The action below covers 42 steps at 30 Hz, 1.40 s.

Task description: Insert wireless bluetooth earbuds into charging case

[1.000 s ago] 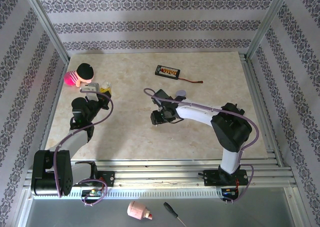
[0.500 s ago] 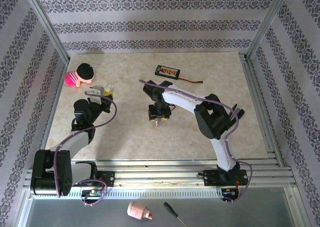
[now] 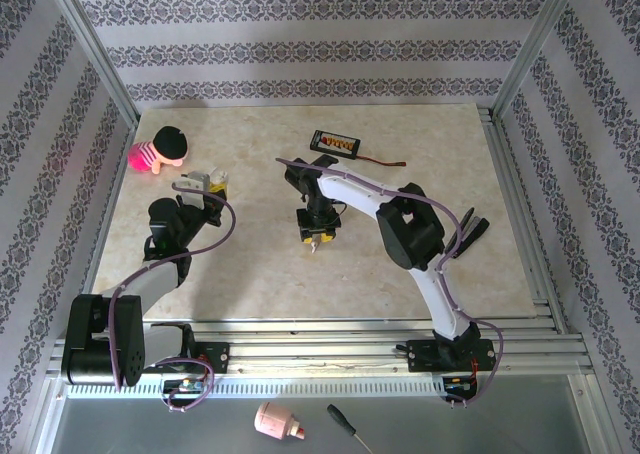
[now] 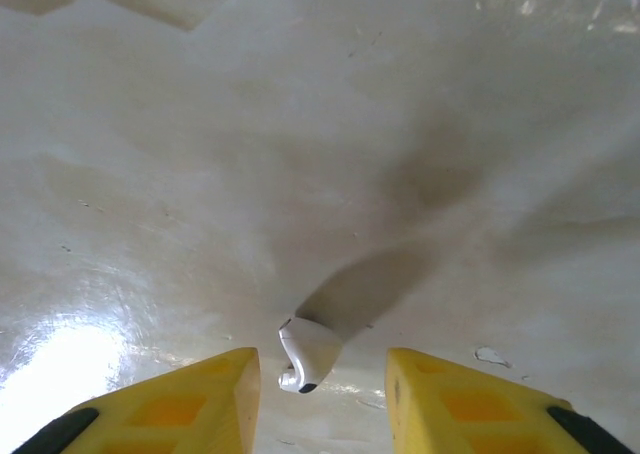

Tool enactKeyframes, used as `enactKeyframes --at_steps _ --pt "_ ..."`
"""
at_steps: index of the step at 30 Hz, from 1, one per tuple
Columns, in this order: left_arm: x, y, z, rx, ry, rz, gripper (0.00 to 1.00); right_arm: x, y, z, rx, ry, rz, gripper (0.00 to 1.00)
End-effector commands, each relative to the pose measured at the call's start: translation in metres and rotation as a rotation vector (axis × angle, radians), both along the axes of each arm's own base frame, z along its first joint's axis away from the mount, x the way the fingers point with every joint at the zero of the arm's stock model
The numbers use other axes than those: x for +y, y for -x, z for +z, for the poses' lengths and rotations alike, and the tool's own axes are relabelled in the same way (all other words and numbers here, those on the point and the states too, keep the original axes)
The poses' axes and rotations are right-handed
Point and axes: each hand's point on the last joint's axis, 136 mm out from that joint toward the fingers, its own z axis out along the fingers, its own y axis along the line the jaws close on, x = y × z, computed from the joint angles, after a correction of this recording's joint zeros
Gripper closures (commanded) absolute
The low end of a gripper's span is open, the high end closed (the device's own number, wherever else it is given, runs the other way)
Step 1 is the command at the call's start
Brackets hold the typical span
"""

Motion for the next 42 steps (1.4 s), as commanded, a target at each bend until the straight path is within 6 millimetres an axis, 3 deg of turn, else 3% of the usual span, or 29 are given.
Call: enactKeyframes --at_steps 1,14,20,23,28,34,42 --pt "-0.009 0.000 0.008 -0.049 -0.019 -0.041 1.00 -0.004 0.002 -0.006 0.037 0.026 0.014 0.63" --pt "-0.012 0.000 0.007 -0.047 -0.012 -0.061 1.00 -0.002 0.002 -0.023 0.066 0.027 0.010 0.69" --pt "-0.012 0.000 0.007 -0.045 -0.008 -0.062 1.00 0.002 0.005 -0.020 0.072 -0.004 -0.018 0.73" --pt "-0.013 0.000 0.008 -0.048 -0.006 -0.066 1.00 0.006 0.007 -0.016 0.075 -0.040 -0.042 0.63" --pt "-0.013 0.000 0.009 -0.050 -0.006 -0.065 1.00 0.003 0.010 -0.003 0.044 -0.042 -0.057 0.63" --pt "-0.014 0.000 0.008 -0.051 0.000 -0.070 1.00 0.006 0.014 0.008 0.027 -0.079 -0.098 0.55" --pt "-0.015 0.001 0.007 -0.050 -0.002 -0.072 1.00 0.018 0.010 0.003 0.026 -0.129 -0.129 0.55"
